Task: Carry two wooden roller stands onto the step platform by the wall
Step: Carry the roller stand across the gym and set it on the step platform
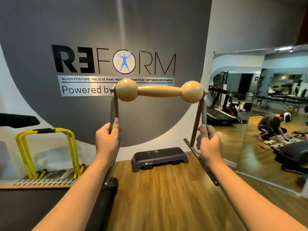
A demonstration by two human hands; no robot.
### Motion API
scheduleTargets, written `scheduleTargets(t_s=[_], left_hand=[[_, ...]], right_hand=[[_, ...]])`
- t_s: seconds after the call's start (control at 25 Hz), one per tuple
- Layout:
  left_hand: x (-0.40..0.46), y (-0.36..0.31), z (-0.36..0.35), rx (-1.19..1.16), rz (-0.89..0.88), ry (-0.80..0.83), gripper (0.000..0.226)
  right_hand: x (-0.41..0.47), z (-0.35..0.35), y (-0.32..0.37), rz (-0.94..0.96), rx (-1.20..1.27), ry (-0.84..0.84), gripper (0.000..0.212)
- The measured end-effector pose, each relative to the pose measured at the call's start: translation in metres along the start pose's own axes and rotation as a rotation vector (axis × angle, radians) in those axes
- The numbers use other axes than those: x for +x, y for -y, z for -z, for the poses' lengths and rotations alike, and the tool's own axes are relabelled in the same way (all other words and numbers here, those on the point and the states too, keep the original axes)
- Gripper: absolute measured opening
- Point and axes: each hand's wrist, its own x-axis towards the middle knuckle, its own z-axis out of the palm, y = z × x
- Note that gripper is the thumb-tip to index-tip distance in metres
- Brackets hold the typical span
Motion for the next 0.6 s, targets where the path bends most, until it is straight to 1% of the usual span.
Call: scheduleTargets(t_s=[0.08,0.24,0.44,0.6], left_hand=[[0.054,0.033,-0.026,-0.008,0.013,0.012,0.05],[0.138,0.093,-0.083,-0.016,0.037,0.044,0.05],[0.226,0.177,-0.154,-0.067,0.081,0.056,0.05],[0.294,0.235,-0.225,-0.085,0.137,0.025,0.049]], right_hand=[[0.05,-0.032,-0.031,-0.02,-0.017,-0.029,0.038],[0.136,-0.08,-0.086,-0.03,-0.042,-0.061,0.032],[0.234,-0.12,-0.166,-0.009,0.023,-0.012,0.028],[0.337,-0.148,-0.228,0.006,-0.009,0.03,0.03]])
